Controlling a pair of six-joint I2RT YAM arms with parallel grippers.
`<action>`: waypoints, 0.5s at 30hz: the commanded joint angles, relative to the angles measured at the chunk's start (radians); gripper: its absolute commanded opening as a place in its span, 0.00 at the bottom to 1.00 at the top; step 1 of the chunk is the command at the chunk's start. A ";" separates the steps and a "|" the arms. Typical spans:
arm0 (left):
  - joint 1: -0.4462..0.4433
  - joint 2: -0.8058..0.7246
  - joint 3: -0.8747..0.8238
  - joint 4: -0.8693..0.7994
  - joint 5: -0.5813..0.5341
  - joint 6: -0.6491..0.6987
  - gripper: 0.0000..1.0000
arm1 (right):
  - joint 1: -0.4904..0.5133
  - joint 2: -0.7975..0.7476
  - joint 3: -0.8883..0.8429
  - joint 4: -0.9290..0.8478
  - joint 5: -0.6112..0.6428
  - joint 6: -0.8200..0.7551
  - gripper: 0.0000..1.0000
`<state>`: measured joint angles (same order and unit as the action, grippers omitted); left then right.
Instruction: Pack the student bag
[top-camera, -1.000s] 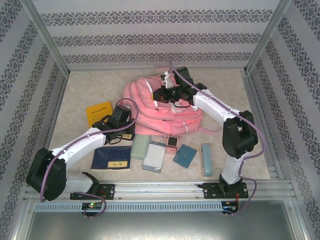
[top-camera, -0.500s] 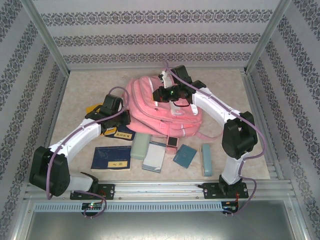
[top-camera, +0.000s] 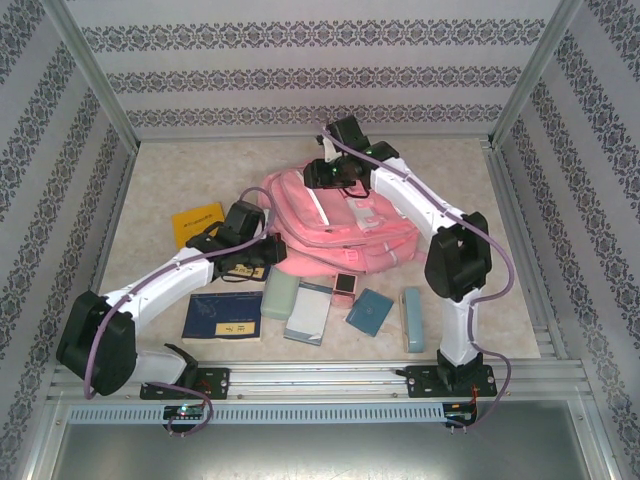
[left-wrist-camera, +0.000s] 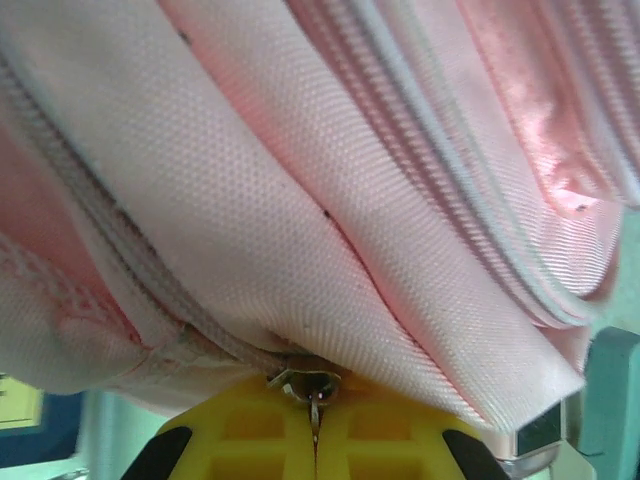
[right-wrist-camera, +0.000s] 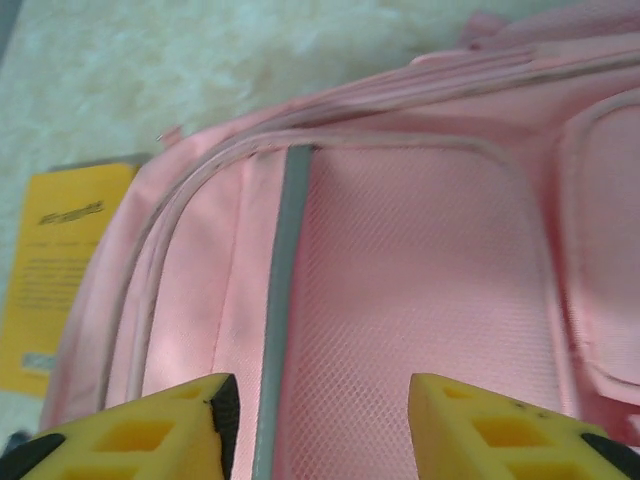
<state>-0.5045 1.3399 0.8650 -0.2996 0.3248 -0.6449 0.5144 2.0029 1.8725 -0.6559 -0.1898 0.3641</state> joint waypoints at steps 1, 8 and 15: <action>-0.029 -0.002 -0.013 0.128 0.027 -0.061 0.00 | 0.021 -0.152 -0.087 0.000 0.186 0.029 0.51; -0.078 0.095 0.066 0.184 0.027 -0.080 0.00 | 0.022 -0.456 -0.372 0.033 0.304 0.343 0.40; -0.151 0.247 0.248 0.187 0.013 -0.066 0.00 | 0.005 -0.720 -0.692 0.109 0.197 0.672 0.33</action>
<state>-0.6231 1.5639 1.0267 -0.2020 0.3332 -0.7124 0.5320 1.3312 1.2877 -0.5777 0.0383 0.8272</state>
